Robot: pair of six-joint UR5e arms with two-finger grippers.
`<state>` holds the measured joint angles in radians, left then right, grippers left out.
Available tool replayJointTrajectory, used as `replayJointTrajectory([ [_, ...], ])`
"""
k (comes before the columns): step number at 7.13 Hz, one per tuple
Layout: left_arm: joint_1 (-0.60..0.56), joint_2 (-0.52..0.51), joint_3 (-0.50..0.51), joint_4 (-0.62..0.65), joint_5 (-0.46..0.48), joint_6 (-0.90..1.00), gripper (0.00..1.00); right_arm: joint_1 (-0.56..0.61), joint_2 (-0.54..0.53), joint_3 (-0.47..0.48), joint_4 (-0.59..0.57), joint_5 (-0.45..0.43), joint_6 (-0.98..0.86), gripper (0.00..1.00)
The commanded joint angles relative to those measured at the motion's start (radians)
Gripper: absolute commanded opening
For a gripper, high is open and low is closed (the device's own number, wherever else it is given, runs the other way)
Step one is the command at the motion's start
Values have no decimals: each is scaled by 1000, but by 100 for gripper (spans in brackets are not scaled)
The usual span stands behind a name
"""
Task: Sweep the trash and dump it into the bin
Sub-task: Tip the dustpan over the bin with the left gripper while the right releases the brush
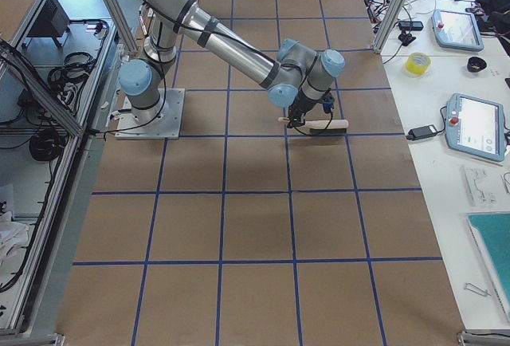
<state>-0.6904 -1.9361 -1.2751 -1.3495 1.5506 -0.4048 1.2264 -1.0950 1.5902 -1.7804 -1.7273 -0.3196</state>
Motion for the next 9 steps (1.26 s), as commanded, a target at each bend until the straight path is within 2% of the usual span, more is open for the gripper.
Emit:
replayJointTrajectory([
  [1,28,-113,55,166,2,127,0,-1,-15,39,-11,0,14,0],
  [4,26,-155,27,350,-30,278,0,-1,-16,42,-11,0,11,1],
  [5,25,-149,5,469,-70,353,0,-1,-16,40,-13,0,8,16],
  [6,16,-132,-30,548,-78,372,0,-1,-16,40,-13,2,8,28],
  [7,-7,-104,-68,558,-99,389,0,-1,-14,40,-13,2,10,39],
  [8,-47,-75,-72,585,-109,393,0,-1,-16,40,-13,2,8,61],
  [9,-78,-57,-82,643,-113,440,0,-1,-16,40,-22,3,7,75],
])
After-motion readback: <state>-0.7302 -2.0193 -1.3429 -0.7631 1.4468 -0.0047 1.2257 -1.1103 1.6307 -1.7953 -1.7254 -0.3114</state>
